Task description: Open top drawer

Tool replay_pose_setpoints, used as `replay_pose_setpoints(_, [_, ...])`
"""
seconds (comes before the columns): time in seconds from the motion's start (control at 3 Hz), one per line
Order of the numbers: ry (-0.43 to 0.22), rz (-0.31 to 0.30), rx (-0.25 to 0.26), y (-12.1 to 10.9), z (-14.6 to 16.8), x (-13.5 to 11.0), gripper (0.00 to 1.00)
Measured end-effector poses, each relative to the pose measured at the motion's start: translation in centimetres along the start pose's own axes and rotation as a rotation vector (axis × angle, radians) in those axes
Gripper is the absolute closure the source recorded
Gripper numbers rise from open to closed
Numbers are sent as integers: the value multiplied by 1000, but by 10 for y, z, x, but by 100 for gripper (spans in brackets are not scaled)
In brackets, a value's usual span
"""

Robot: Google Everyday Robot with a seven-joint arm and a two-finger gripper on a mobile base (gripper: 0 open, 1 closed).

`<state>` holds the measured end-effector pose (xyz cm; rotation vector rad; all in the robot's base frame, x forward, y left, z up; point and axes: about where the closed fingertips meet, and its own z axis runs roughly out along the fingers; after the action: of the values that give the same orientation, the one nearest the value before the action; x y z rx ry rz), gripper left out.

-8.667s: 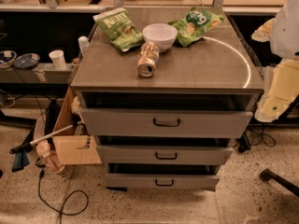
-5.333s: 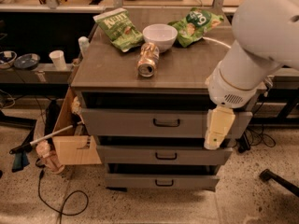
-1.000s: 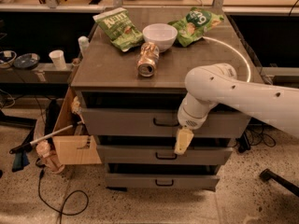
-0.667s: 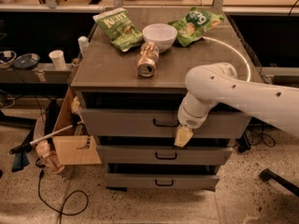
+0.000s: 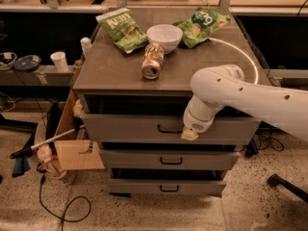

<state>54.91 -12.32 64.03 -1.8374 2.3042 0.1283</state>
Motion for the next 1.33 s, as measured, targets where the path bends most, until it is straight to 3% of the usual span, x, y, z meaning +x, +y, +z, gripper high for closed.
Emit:
replay_pose_setpoints(0.33, [0, 0, 0, 0, 0, 0, 100])
replay_pose_setpoints(1.33, [0, 0, 0, -1, -11, -2, 100])
